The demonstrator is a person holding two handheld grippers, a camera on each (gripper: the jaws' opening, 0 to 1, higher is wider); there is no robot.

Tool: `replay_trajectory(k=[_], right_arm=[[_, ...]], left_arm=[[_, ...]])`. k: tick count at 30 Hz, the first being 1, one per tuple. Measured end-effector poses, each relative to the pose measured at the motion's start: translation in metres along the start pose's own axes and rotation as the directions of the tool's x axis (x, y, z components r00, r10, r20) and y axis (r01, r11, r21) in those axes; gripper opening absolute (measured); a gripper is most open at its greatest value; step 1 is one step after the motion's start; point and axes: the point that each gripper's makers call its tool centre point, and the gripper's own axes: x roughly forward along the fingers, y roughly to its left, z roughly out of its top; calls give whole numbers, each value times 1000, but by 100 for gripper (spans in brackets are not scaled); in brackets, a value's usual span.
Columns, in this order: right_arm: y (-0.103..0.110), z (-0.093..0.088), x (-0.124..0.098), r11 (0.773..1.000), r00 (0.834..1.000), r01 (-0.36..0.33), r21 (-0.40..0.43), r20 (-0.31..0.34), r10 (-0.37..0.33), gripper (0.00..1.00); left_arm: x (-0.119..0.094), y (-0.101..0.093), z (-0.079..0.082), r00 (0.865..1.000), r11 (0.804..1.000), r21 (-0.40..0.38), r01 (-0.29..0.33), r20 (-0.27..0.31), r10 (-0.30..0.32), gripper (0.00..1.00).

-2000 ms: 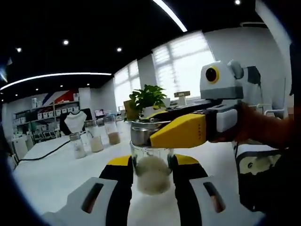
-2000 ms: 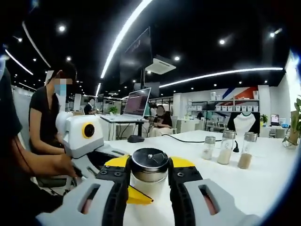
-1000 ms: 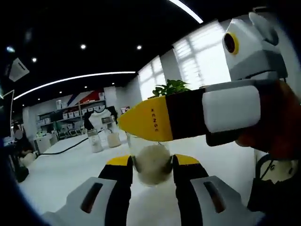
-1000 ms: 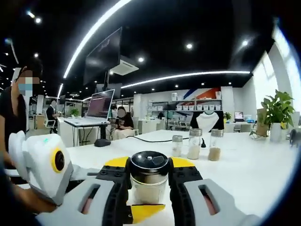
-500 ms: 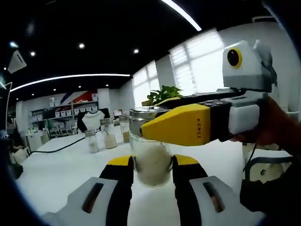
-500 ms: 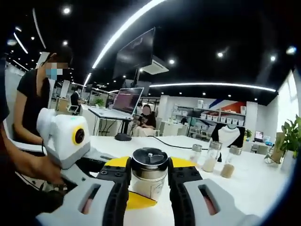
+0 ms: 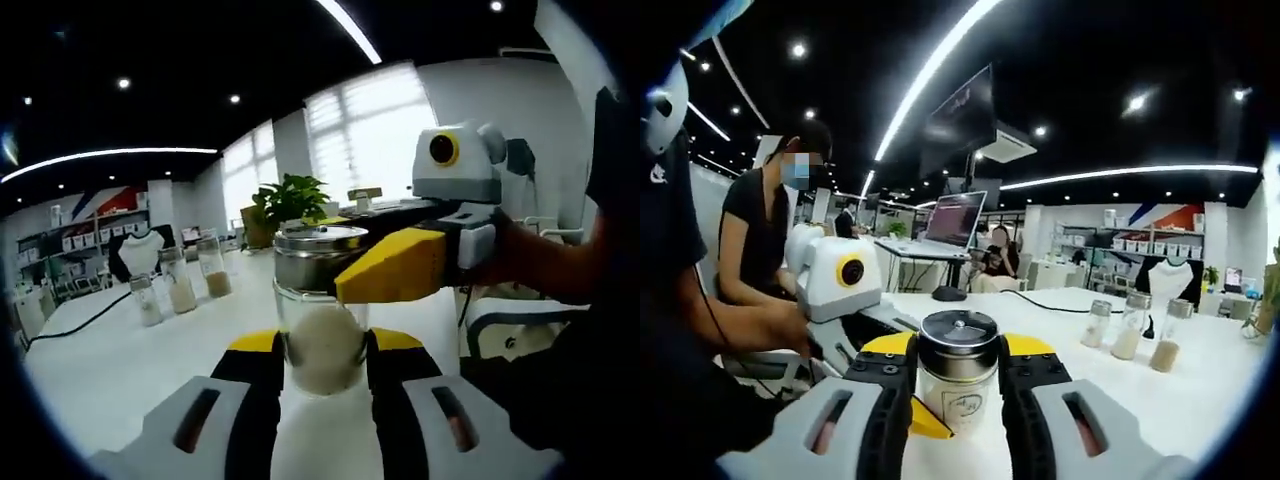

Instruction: Rotate the seasoning bottle until the label or dispensing opening points toward the visible target arrow and the bottle remains upright within the marked orientation range

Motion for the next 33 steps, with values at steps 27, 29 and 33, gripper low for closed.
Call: replay_trajectory(k=[27,29,33], right_arm=[[-40,5,-6,866,870,490,97,11,-493,29],[-39,3,-2,883,886,461,93,6,-463,29],[-30,4,5,929,931,365,64,0,-366,29]], left_arm=[[25,18,8,936,937,-53,-345,56,347,35],[23,21,5,935,936,-58,-348,47,351,35],[16,30,3,940,939,-79,-336,35,340,34]])
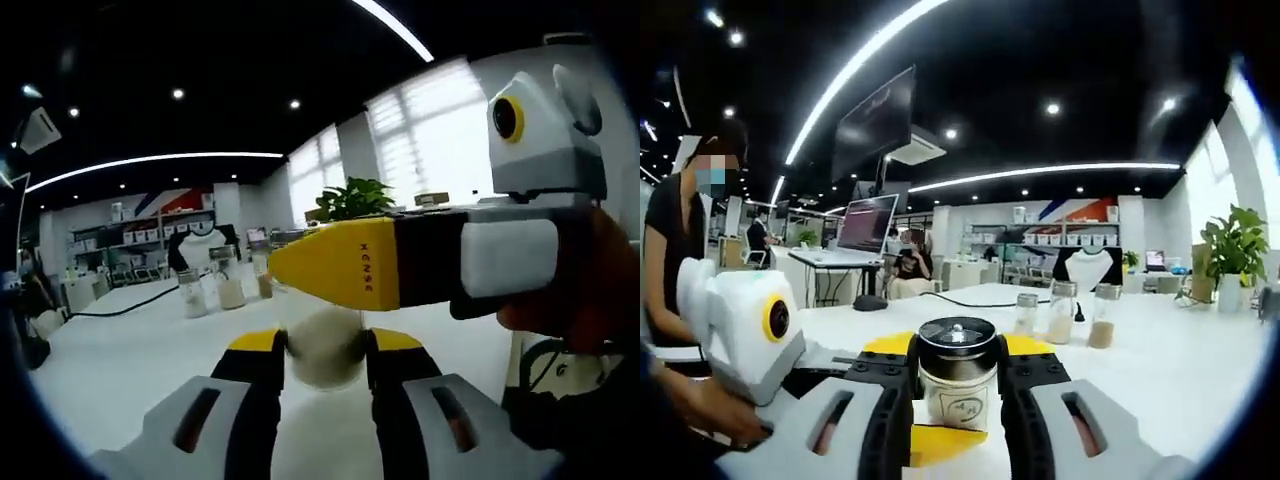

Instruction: Rotate the seasoning bottle until the label or dispensing opening points toward the visible target arrow and the bottle remains upright within the marked orientation range

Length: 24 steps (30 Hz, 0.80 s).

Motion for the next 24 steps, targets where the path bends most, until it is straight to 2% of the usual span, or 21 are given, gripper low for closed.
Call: replay_trajectory(k=[2,4,7,11,14,17,19,21,22,24], right_arm=[[6,-3,1,997,998,-56,-45,-25,54,29],[8,-2,1,994,996,-86,-71,-21,85,28],[10,0,-1,990,992,-128,-56,-9,127,28],[16,3,-4,978,978,-209,-28,10,209,28],[19,4,-6,967,967,-254,3,19,254,28],[24,4,-9,952,953,-303,44,23,302,28],[28,0,-10,940,941,-337,56,4,337,28],[33,-4,-11,930,931,-365,36,-15,365,28],[35,-6,-12,926,926,-377,25,-26,377,28],[39,-10,-12,922,921,-387,5,-48,386,29]], left_arm=[[-1,3,-3,1000,1000,5,11,-25,-11,34],[-4,5,-3,999,999,3,40,-26,-40,34],[-7,3,-1,995,996,-12,92,-21,-92,34],[-14,2,0,987,988,0,155,-32,-155,34],[-20,-2,-1,974,975,-44,216,-55,-219,34],[-29,-8,-2,955,958,-18,287,-77,-288,34],[-34,-10,-7,941,947,15,321,-116,-317,34],[-37,-12,-11,930,936,50,348,-142,-338,34],[-38,-12,-12,928,934,54,353,-146,-342,34],[-41,-15,-16,914,923,55,380,-172,-366,34]])
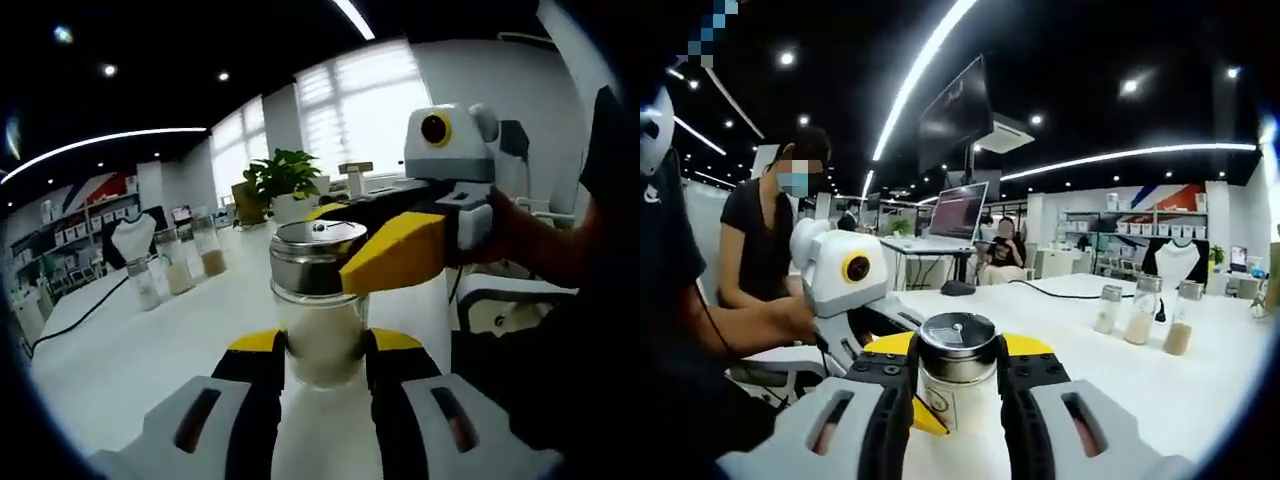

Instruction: Rotate the seasoning bottle until the label or dispensing opening points toward the visible target arrow and the bottle remains upright within the marked orientation range

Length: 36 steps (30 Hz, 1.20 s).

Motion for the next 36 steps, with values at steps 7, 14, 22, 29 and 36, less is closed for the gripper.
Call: replay_trajectory(k=[7,14,22,29,36], right_arm=[[-10,3,3,993,993,120,10,-5,-120,28],[-27,11,0,958,961,260,123,60,-269,28],[-24,8,0,975,979,184,128,61,-193,29],[-10,5,3,996,996,81,45,45,-83,30],[2,-5,5,999,1000,12,-30,-26,-13,29]], left_arm=[[3,5,3,999,999,29,-27,36,26,35],[17,12,14,989,991,-55,-118,85,123,37],[20,16,8,985,986,-78,-149,74,154,36],[11,9,4,996,997,-27,-70,44,71,35],[4,2,-3,999,999,-38,9,36,-8,35]])
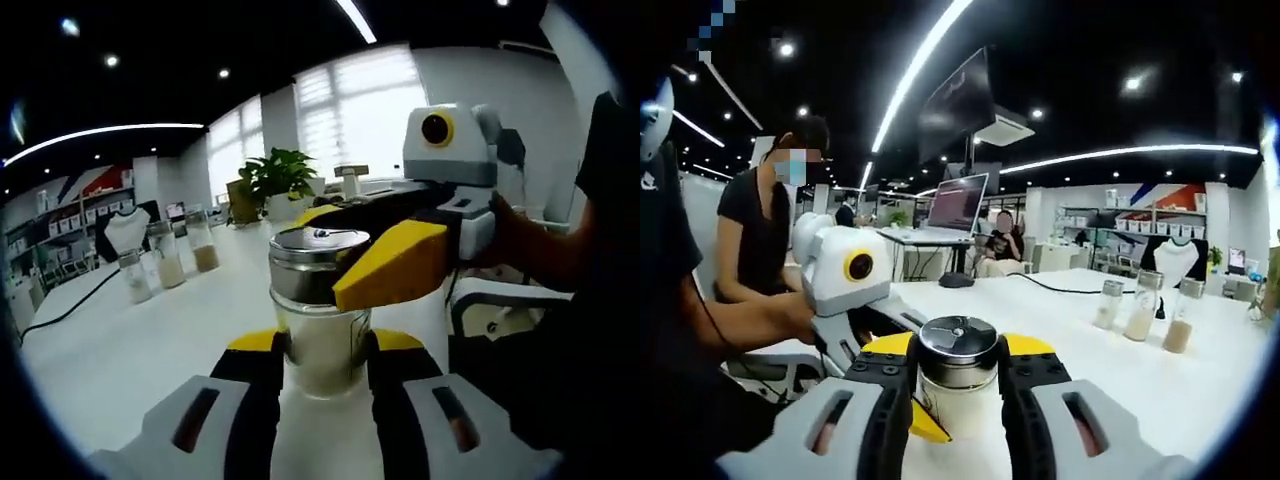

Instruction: Rotate the seasoning bottle until the label or dispensing opening points toward the visible target arrow and the bottle remains upright within the marked orientation range

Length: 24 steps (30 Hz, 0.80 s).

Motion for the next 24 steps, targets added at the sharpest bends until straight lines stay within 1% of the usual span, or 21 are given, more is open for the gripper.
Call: replay_trajectory(k=[1,2,5,8,10,12,13,14,17,19,20,23,24], right_arm=[[0,-1,0,1000,1000,4,-30,-8,-5,30],[0,-2,1,1000,1000,4,-30,-6,-4,30],[-1,-2,2,1000,1000,4,3,-6,-4,30],[-3,-2,3,999,999,31,25,-17,-30,29],[-5,-3,3,999,998,51,7,-30,-50,29],[-8,-1,5,998,997,68,5,-26,-67,29],[-10,-1,5,997,997,75,18,-27,-74,29],[-13,0,6,997,997,78,24,-24,-77,29],[-23,4,8,992,995,96,83,0,-96,29],[-28,9,9,989,995,92,112,19,-94,29],[-30,11,10,989,995,94,116,23,-97,29],[-37,13,18,988,994,102,112,19,-105,29],[-38,12,20,988,994,107,108,13,-109,29]], left_arm=[[0,1,0,1000,1000,6,-3,0,3,35],[0,1,0,1000,1000,5,-4,-2,4,35],[0,1,1,1000,1000,-7,-8,2,9,35],[2,2,1,1000,1000,-9,-20,3,20,35],[3,4,1,999,999,-4,-32,7,32,35],[5,6,4,998,999,-30,-44,36,45,35],[6,8,4,997,997,-55,-51,50,54,35],[7,9,6,996,997,-55,-62,63,65,36],[8,17,11,988,992,-36,-124,88,126,36],[10,19,12,985,989,-50,-140,97,144,42],[12,20,11,983,986,-76,-148,95,155,45],[14,24,6,982,983,-94,-159,86,167,55],[13,29,2,979,978,-93,-186,70,193,60]])
